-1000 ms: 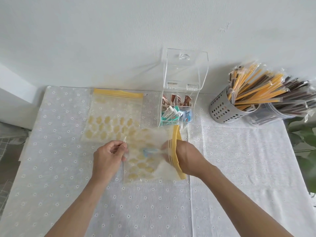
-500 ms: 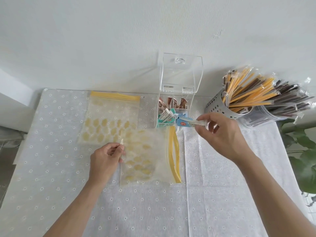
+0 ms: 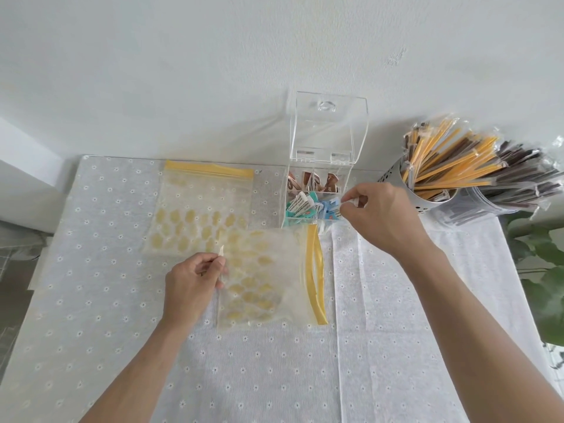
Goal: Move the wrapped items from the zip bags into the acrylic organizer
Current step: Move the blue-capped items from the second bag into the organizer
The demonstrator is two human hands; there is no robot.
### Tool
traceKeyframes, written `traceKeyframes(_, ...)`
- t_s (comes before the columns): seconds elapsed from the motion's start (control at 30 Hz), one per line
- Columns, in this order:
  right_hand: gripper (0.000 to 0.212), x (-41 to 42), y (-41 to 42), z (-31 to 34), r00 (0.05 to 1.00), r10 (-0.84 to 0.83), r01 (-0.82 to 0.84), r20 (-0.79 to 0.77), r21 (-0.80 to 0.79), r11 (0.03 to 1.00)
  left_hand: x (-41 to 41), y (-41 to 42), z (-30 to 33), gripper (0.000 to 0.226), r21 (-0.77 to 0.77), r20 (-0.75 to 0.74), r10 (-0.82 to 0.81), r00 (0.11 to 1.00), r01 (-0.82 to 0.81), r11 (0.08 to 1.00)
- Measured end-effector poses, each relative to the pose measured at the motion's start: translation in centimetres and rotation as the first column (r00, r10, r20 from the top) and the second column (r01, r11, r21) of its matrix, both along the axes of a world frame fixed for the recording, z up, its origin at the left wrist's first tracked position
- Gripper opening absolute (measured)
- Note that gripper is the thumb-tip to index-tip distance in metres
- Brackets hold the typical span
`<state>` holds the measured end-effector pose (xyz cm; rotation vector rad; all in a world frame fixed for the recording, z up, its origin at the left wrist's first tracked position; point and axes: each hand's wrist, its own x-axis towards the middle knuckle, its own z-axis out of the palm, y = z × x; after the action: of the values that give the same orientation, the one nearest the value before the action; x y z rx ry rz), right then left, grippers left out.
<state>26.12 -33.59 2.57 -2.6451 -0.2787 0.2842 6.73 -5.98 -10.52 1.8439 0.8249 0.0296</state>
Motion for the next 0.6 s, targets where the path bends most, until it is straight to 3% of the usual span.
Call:
traceKeyframes(0.27, 0.029, -0.1, 0.4, -0.1, 1.000, 0.003, -0.002, -0.027, 0.020, 1.000, 0.0, 0.0, 0.1, 0.009, 0.004, 0.002, -0.007, 1.000, 0.007, 1.000)
traceKeyframes(0.6, 0.015, -2.0, -0.9, -0.5, 0.991, -0.114, 0.125, -0.071, 0.173, 0.977, 0.0, -0.1, 0.2, 0.007, 0.002, -0.005, -0.001, 1.000, 0.001, 1.000)
